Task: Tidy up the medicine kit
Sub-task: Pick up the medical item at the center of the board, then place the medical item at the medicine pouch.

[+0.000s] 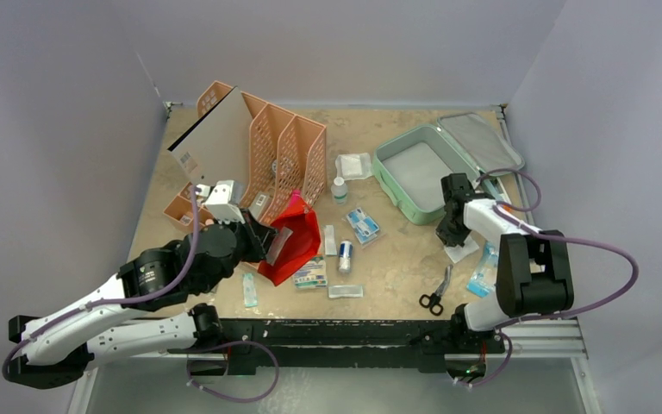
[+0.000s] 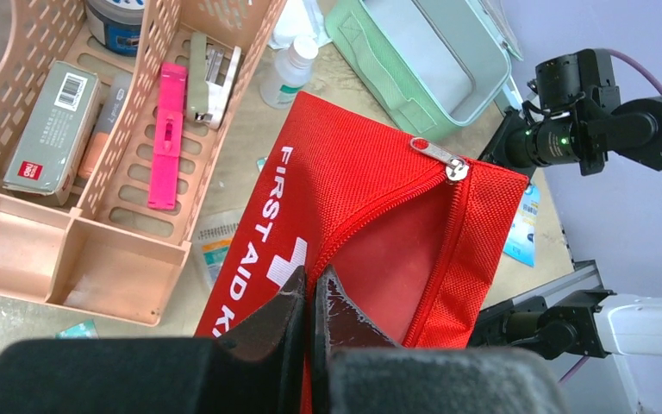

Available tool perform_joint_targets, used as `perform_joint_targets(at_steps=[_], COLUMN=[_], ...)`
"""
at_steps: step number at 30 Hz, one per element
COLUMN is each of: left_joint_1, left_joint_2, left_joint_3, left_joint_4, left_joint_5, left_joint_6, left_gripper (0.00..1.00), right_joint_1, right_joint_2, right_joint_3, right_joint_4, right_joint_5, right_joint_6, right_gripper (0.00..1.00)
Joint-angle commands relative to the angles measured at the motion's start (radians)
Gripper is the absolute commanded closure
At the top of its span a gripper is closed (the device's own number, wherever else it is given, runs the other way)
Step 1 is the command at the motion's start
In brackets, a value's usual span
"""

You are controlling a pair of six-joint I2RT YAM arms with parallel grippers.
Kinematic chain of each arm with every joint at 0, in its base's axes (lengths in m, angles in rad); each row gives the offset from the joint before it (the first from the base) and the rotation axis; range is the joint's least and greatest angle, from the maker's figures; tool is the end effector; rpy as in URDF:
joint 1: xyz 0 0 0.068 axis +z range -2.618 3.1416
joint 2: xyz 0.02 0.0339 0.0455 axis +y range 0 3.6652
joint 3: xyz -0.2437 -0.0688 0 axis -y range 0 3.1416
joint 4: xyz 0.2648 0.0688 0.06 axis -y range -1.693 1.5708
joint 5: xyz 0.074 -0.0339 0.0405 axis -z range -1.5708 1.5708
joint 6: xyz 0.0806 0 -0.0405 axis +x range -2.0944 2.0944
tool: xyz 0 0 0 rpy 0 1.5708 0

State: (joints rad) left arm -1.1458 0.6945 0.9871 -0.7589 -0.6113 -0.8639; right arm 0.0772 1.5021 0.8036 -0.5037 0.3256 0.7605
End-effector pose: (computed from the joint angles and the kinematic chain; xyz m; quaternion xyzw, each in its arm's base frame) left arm 0.1222 -0.1577 0.3404 -0.0422 0.8260 -0.2849 0.4845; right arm 0.2999 -0.0027 0.0920 0.3530 0.9040 -0.0720 0.2300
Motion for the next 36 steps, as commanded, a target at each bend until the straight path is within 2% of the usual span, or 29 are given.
perform_joint_targets(at_steps=[1, 13, 21, 30, 36], left_joint_1=[0.001, 0.001, 0.001, 0.002, 0.001], left_joint_2=[-0.013, -0.003, 0.04, 0.119, 0.176], left_joint_3=[0.0, 0.011, 0.006, 0.016, 0.016], left_joint_4=[-0.013, -0.039, -0.026, 0.008, 0.046], left_joint_5=[-0.029, -0.033, -0.017, -0.011, -0.072], left_joint_6=[-0.031, -0.035, -0.074, -0.12, -0.222], left_gripper=[1.0, 1.0, 1.0, 1.0, 1.0], right_joint_1=[-0.005, 0.034, 0.189, 0.225, 0.242], right_joint_2=[-0.069, -0.272, -0.442, -0.606, -0.687], right_joint_3=[-0.039, -0.073, -0.026, 0.105, 0.167], right_joint_4=[0.016, 0.042, -0.052, -0.087, 0.016], right_joint_5=[0.004, -0.264, -0.344, -0.545, -0.715], right_joint_6=[-0.039, -0.125, -0.058, 0.005, 0.102], right_gripper=[1.0, 1.0, 1.0, 1.0, 1.0])
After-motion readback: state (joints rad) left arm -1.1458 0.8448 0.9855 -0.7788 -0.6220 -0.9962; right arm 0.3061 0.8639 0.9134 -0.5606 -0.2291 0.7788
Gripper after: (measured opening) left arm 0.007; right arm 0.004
